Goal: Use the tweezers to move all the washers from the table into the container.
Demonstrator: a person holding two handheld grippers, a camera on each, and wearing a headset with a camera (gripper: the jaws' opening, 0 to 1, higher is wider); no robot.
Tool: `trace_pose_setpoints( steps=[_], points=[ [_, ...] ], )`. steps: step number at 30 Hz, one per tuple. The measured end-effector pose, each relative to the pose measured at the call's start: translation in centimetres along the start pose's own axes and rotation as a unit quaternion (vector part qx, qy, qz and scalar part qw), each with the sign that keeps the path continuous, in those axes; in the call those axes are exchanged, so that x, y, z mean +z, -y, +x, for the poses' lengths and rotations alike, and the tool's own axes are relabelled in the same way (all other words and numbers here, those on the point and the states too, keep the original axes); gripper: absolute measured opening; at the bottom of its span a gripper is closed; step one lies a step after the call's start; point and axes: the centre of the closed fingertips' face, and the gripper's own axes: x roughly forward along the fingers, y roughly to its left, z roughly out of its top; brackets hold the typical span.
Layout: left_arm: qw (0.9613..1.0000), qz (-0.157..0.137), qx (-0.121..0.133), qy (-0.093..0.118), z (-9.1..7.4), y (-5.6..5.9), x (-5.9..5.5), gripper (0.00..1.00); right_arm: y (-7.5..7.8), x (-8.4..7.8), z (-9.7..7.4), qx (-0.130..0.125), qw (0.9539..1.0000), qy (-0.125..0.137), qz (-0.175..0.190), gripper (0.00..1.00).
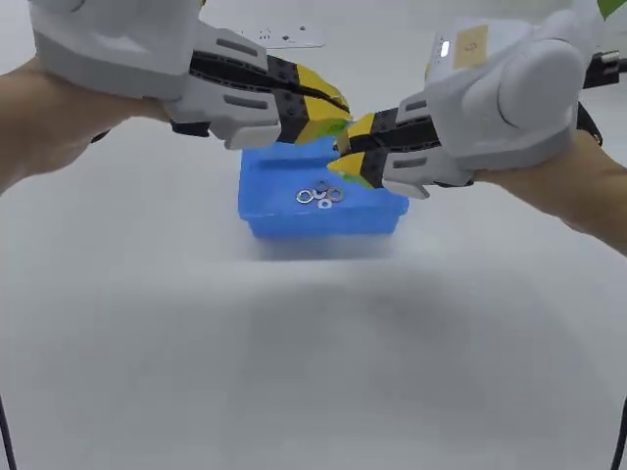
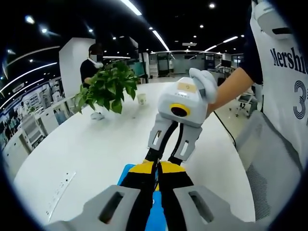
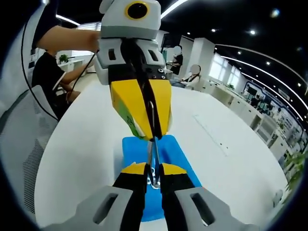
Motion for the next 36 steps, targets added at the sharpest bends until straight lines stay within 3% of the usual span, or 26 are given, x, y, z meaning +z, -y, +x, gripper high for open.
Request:
trace_pose_setpoints(
  steps=[10,20,26,36],
  points=[
    [0.9991,-0.037,-0.015,-0.014,2.5,-0.9,-3.2,0.06,0.3,-3.4,1.8,0.014,0.9991,-0.033,0.02,0.11],
    [0.998,-0.055,-0.023,-0.023,3.3,-0.7,-4.4,0.06,-0.3,-4.7,2.5,0.033,0.9978,-0.045,0.034,0.11],
    [0.998,-0.052,-0.027,-0.024,3.5,-0.4,-4.1,0.06,-0.1,-4.9,2.5,0.034,0.9977,-0.045,0.038,0.11],
    [0.9991,-0.02,-0.033,-0.02,2.9,0.6,-3.0,0.06,-0.2,-4.0,1.9,0.033,0.9986,-0.035,0.021,0.12]
  ],
)
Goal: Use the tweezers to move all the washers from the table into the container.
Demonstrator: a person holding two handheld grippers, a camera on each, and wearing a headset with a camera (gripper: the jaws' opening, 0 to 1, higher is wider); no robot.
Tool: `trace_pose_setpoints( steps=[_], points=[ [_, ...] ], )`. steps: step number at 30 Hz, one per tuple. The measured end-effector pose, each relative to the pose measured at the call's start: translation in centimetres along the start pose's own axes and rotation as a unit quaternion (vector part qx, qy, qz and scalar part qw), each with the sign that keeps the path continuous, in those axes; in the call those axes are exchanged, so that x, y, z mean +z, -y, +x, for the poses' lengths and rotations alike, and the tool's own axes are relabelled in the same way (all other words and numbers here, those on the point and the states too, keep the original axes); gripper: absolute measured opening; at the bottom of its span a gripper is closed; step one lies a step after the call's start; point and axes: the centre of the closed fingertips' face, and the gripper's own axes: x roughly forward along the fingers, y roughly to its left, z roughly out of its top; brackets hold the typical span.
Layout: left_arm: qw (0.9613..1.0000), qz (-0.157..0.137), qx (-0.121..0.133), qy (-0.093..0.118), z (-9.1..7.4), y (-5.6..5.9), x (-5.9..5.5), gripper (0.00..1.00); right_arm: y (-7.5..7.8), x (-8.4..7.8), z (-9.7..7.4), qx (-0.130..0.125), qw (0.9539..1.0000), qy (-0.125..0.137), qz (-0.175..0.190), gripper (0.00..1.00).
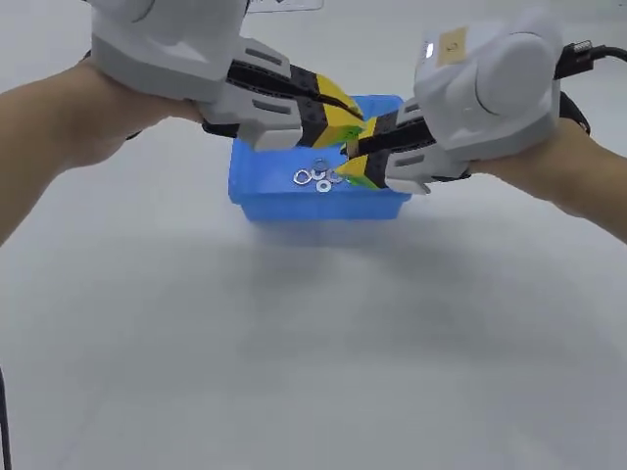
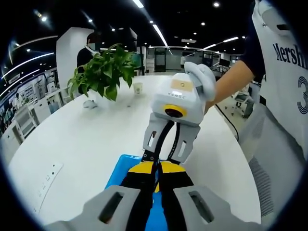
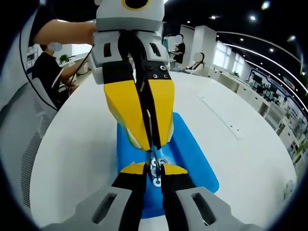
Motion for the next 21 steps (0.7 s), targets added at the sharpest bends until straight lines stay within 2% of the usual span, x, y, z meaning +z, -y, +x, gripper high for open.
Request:
trace_pose_setpoints(
  steps=[7,16,21],
  points=[
    [0.9995,0.018,-0.02,0.017,-1.4,1.5,1.3,0.06,-1.4,1.0,-1.4,0.025,0.9992,0.022,-0.021,0.12],
    [0.9981,0.039,-0.032,0.036,-3.4,3.7,3.3,0.06,-3.1,3.0,-3.4,0.034,0.9979,0.037,-0.041,0.11],
    [0.9977,0.053,-0.033,0.027,-4.5,5.3,3.5,0.06,-4.6,3.7,-4.5,0.038,0.9971,0.032,-0.058,0.11]
  ],
)
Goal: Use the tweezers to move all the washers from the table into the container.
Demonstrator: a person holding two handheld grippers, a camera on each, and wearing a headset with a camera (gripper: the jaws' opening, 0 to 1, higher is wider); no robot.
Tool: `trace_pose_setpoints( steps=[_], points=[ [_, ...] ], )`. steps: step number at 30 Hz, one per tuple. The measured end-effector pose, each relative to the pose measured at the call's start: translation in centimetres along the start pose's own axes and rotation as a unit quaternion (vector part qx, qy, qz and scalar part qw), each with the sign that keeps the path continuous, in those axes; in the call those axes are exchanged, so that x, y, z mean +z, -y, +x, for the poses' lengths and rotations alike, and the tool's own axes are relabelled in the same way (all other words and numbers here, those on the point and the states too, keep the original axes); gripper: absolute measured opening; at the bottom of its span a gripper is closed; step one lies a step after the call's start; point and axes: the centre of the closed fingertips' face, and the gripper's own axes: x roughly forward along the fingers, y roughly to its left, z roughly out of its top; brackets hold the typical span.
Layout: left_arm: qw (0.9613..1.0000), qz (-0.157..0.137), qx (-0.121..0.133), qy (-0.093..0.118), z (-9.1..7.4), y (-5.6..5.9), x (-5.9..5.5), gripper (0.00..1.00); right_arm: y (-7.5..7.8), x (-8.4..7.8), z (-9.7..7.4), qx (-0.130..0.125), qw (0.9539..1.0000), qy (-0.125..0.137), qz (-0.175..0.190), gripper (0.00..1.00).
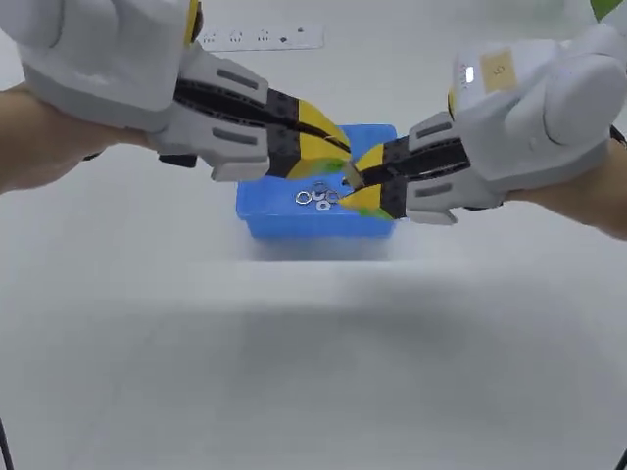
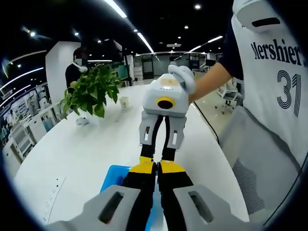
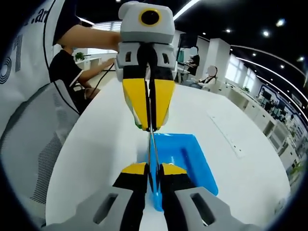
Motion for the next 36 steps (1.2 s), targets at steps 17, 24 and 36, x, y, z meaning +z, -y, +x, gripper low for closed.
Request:
trace_pose_setpoints(
  steps=[17,24,36],
  points=[
    [0.9987,-0.03,0.038,-0.019,-1.1,3.3,-2.9,0.06,-3.7,0.3,-0.7,0.007,0.9986,-0.046,-0.025,0.09],
    [0.9952,-0.045,0.064,-0.057,-0.3,2.8,-5.8,0.09,-4.2,-0.8,0.1,0.012,0.9974,-0.07,-0.016,0.08],
    [0.9914,-0.076,0.039,-0.099,2.0,3.4,-10.8,0.09,-5.6,-4.3,2.5,0.029,0.9944,-0.101,0.004,0.08]
  ],
)
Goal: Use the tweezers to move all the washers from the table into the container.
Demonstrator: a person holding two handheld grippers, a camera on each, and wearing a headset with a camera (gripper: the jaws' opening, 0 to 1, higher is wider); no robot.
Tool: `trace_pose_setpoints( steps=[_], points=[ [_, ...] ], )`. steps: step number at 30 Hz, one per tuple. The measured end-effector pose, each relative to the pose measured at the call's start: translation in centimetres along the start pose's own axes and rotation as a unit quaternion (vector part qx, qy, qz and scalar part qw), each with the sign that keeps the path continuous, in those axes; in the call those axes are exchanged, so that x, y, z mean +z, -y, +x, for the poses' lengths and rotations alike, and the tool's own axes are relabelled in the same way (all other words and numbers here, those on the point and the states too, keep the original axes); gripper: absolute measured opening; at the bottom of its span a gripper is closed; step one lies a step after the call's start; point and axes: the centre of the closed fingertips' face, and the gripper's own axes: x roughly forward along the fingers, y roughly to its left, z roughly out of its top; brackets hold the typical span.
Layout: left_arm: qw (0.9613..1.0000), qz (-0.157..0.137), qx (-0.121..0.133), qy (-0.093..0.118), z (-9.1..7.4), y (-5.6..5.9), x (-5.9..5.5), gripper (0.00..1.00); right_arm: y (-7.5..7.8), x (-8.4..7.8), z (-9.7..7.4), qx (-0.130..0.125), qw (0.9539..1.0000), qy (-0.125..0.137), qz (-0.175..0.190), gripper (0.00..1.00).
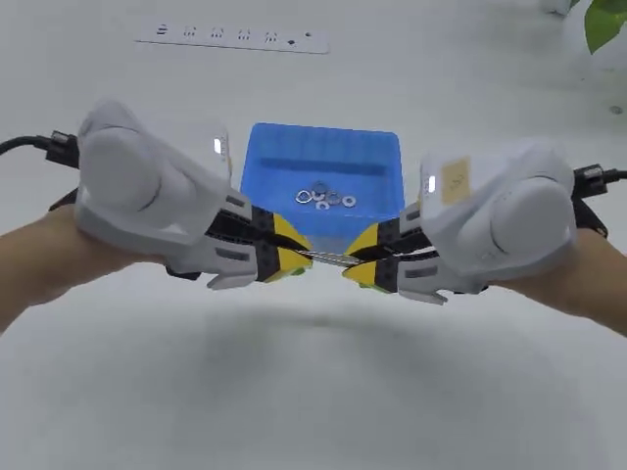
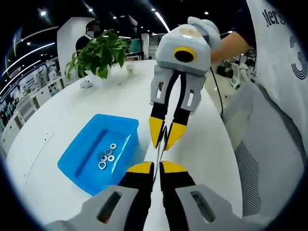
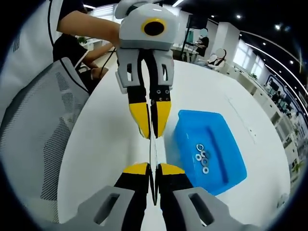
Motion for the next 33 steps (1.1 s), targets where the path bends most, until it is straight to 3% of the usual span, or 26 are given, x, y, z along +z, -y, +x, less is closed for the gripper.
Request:
trace_pose_setpoints(
  steps=[5,8,10,15,25,33],
  points=[
    [0.9992,-0.027,-0.003,-0.029,1.3,-0.2,-2.0,0.09,-0.1,-1.4,1.6,0.009,0.9997,-0.023,0.0,0.08],
    [0.9987,-0.026,0.003,-0.043,1.9,-0.6,-2.6,0.1,0.1,-2.0,2.3,0.011,0.9993,-0.037,0.002,0.08],
    [0.9984,-0.01,0.001,-0.057,2.1,-0.6,-3.1,0.1,0.1,-2.0,2.6,0.015,0.9992,-0.037,0.007,0.09],
    [0.9977,-0.017,-0.006,-0.066,2.7,-0.5,-3.9,0.1,-0.1,-2.6,3.1,0.026,0.9985,-0.047,0.015,0.09],
    [0.996,-0.023,0.004,-0.086,3.4,-0.6,-4.3,0.11,0.0,-2.9,3.3,0.023,0.9978,-0.053,0.032,0.1],
    [0.9957,-0.037,0.008,-0.084,3.3,-0.2,-4.0,0.12,-0.2,-2.7,3.3,0.032,0.9965,-0.065,0.043,0.12]
  ],
)
